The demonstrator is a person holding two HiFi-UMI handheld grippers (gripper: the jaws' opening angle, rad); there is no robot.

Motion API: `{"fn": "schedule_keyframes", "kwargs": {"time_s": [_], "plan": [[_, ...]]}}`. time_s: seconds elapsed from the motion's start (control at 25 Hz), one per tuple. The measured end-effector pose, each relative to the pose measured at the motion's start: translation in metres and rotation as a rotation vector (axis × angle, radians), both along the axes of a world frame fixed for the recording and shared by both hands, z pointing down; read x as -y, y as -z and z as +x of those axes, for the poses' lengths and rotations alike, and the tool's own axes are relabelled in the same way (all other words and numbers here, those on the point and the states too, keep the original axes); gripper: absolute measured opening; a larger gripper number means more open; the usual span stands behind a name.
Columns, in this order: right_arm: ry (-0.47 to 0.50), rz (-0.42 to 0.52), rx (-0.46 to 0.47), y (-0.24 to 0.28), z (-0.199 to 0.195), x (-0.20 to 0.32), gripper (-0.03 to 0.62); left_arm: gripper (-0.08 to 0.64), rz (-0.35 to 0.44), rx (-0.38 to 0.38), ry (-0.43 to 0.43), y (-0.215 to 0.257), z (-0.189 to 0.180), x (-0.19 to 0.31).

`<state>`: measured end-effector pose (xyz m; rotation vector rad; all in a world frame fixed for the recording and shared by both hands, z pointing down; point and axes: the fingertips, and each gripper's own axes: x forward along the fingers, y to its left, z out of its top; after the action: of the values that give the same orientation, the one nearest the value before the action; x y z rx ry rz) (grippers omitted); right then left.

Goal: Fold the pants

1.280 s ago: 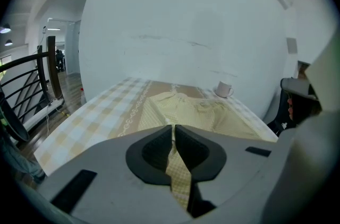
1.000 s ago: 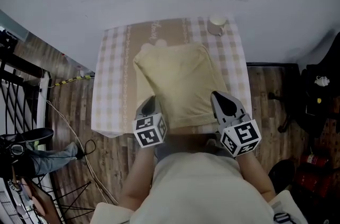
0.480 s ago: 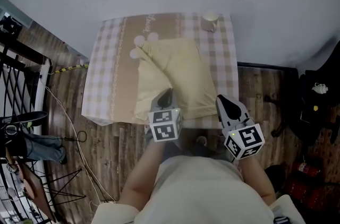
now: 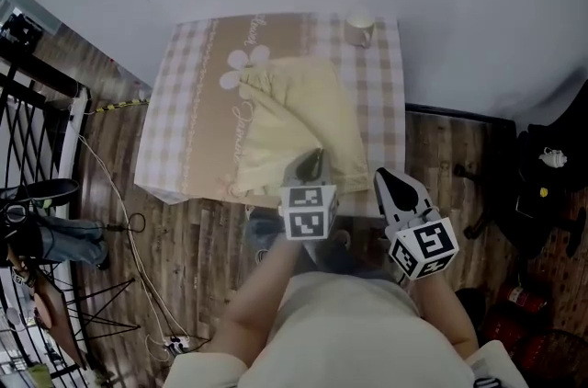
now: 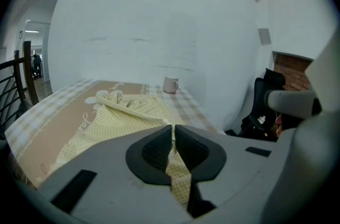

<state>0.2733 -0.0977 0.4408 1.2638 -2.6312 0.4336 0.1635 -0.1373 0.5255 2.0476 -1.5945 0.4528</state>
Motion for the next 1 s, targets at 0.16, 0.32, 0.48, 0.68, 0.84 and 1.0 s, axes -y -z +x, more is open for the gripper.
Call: {"fn": "schedule_keyframes", "kwargs": {"time_s": [0.16,0.32,0.48,0.68,0.84,1.0], "plan": [[0.009,-0.016,-0.006,-0.006,0.006,-0.005,0.000,0.020,-0.008,-0.003,-0.053,-0.003,0.030,-0.005],[0.014,-0.025,-0.018,-0.010,0.010,-0.008,0.000,0.020,-0.040,-0.016,-0.092,-0.011,0.054,-0.014],[0.016,-0.033,-0.021,-0.013,0.014,-0.008,0.000,0.020,-0.072,-0.005,-0.133,-0.022,0.072,-0.023],[0.018,-0.030,-0.022,-0.014,0.019,-0.008,0.000,0.020,-0.122,-0.008,-0.171,-0.038,0.089,-0.036],[0.008,-0.026,-0.019,-0.013,0.028,-0.008,0.000,0.020,-0.143,0.003,-0.200,-0.047,0.100,-0.044],[-0.001,-0.029,-0.014,-0.013,0.034,-0.011,0.000,0.020,-0.170,0.009,-0.217,-0.057,0.108,-0.052]]}}
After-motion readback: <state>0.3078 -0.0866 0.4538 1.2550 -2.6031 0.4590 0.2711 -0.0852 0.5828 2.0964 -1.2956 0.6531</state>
